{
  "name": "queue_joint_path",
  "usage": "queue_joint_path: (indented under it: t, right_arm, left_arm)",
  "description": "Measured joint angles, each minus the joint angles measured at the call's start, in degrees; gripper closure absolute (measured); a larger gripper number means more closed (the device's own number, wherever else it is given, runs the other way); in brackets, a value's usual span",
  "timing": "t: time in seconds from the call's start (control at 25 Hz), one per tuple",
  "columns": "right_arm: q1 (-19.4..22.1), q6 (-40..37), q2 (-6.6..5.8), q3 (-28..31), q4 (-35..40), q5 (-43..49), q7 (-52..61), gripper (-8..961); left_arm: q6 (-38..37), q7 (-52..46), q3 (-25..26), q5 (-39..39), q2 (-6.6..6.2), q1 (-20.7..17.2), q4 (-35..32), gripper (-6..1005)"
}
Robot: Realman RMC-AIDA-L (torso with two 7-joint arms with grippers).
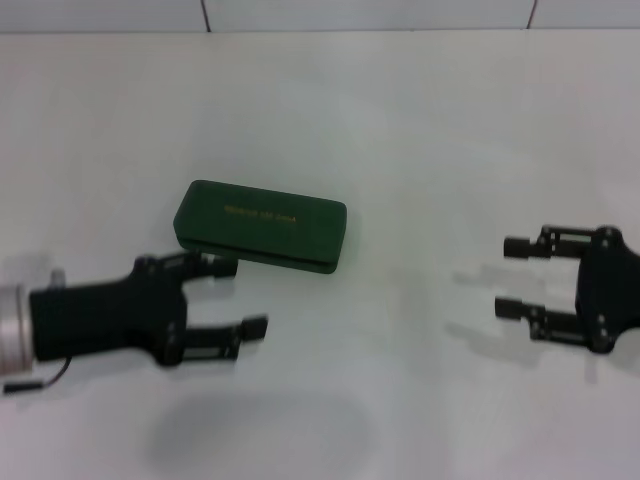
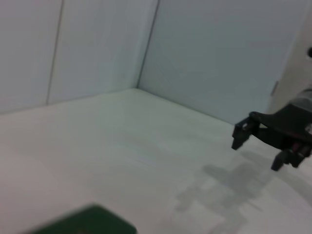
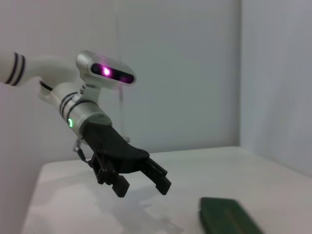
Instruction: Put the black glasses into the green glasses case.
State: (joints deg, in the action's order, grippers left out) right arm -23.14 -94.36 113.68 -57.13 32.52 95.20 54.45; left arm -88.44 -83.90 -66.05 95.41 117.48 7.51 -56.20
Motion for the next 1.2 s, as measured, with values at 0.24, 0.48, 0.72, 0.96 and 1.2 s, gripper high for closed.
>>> queue_joint_path:
  t: [0.24,0.48,0.72,0.96,1.2]
  right_arm:
    - [2.5,-2.1,0.04,0.2,0.2,1.3,-0.5,354]
    - [2.6,-3.2,-0.10,-0.1,-0.2,2.5,-0.5,353]
    - [2.3,-3.5,0.87,-2.3,-0.5,2.8,-0.6,353]
    - [0.0,-2.3,1.28,-3.1,-0.5,2.8,-0.1,354]
    - [-1.1,-1.3,1.42,-3.1,-0.5,2.8,0.0,354]
  left_arm:
    - [-3.7,7.3,2.0,0.5,0.07,-3.4,3.6,124]
    - [-6.0,13.1,4.5,2.6,-0.20,-5.1,7.0,125]
    - [-9.1,14.1,10.6,5.1,-0.50,-5.2,7.1,126]
    - [-10.5,14.3,15.6,6.2,-0.70,-4.9,7.0,127]
    - [-10.6,14.1,16.4,6.8,-0.76,-4.6,6.9,129]
